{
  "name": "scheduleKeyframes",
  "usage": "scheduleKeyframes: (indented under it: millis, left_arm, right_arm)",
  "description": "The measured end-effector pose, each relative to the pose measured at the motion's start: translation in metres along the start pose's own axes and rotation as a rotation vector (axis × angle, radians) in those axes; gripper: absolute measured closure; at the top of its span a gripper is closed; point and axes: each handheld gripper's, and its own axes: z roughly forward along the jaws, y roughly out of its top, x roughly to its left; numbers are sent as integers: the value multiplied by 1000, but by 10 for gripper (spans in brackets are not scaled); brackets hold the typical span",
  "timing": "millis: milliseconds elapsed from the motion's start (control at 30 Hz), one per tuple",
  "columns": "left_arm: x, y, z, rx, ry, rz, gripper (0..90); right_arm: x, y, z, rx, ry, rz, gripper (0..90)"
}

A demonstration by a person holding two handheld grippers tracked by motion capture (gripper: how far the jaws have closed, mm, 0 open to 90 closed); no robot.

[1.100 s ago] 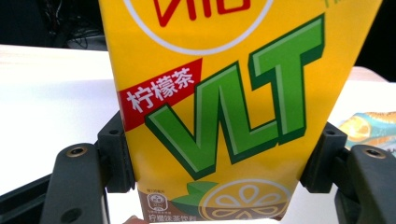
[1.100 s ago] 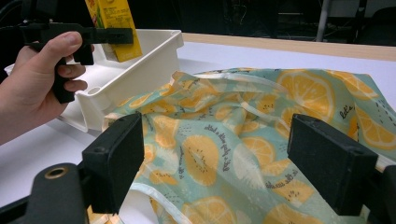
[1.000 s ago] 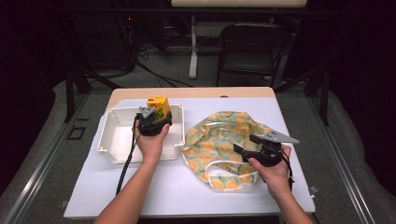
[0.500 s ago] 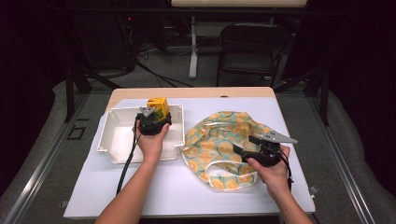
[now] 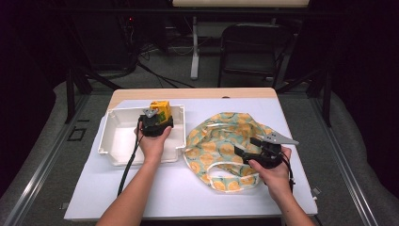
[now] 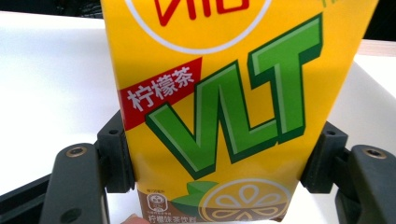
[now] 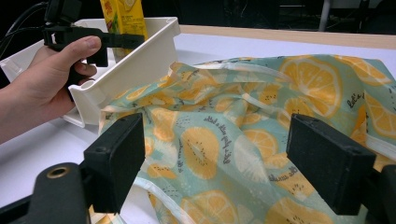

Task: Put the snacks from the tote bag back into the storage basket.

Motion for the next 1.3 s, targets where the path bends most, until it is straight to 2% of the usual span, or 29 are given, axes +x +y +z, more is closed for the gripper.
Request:
scheduleKeyframes:
  millis: [133,433,500,600,667,733,1100,1300]
  left_arm:
    - [2,-1,3,25,11,-14,298]
    - [7,-2,10,51,6,-42,296]
    - [5,-1,11,62,12,-28,296]
    - [-2,-1,13,85,46,48,294]
    - [-6,-2,14,96,66,84,292]
    - [-9,-2,15,97,78,98,290]
    - [-7,-1,15,133,66,68,276]
    - [-7,-3,17,169,72,70,273]
  right_arm:
    - [1,0,0,0,4,-2,189]
    - [1,-1,2,6,1,-1,190]
    - [1,-1,2,7,3,-2,191]
    - [1,-2,2,10,2,1,192]
    - [1,-2,2,11,0,2,192]
    - [1,-2,2,11,-1,2,192]
    - [0,-3,3,21,-1,0,195]
    - [2,-4,6,30,-3,1,197]
